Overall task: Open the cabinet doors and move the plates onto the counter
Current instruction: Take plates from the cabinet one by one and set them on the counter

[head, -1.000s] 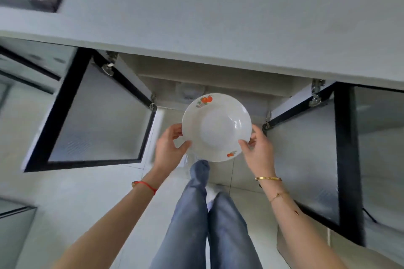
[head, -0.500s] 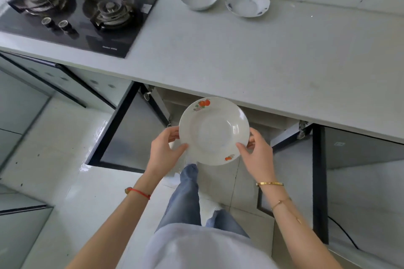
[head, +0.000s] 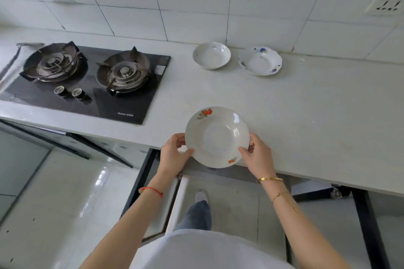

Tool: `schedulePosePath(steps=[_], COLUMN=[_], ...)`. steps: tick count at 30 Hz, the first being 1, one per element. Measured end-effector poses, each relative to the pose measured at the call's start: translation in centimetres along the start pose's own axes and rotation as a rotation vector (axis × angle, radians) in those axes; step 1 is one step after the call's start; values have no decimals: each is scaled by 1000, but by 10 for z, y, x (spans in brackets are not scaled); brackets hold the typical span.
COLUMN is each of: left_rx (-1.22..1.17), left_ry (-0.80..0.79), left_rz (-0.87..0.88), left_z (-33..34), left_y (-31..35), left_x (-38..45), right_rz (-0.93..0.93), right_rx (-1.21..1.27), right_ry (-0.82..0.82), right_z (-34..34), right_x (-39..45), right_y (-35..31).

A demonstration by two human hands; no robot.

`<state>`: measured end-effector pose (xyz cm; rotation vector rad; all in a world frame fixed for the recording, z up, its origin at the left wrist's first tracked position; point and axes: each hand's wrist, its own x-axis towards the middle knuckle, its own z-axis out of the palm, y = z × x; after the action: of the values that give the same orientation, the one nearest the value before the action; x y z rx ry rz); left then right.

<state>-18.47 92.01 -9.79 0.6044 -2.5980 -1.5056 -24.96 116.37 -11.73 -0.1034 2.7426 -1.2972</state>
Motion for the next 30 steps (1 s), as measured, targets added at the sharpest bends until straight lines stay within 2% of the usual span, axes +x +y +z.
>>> schedulePosePath(steps=[8,13,30], left_rx=[42,47,61], left_ry=[-53,-93,-130], left_rz=[5,-42,-178], left_z=[-29,-33,-16], left_y=[-25,-34,-41], left_x=[117,170,256], right_rz=[33,97,154], right_rx=[-34,-65,-91], right_ry=[37,-2,-43], right_z=[55,77,106], right_x=[91,138,222], right_y=[-42,-52,-49])
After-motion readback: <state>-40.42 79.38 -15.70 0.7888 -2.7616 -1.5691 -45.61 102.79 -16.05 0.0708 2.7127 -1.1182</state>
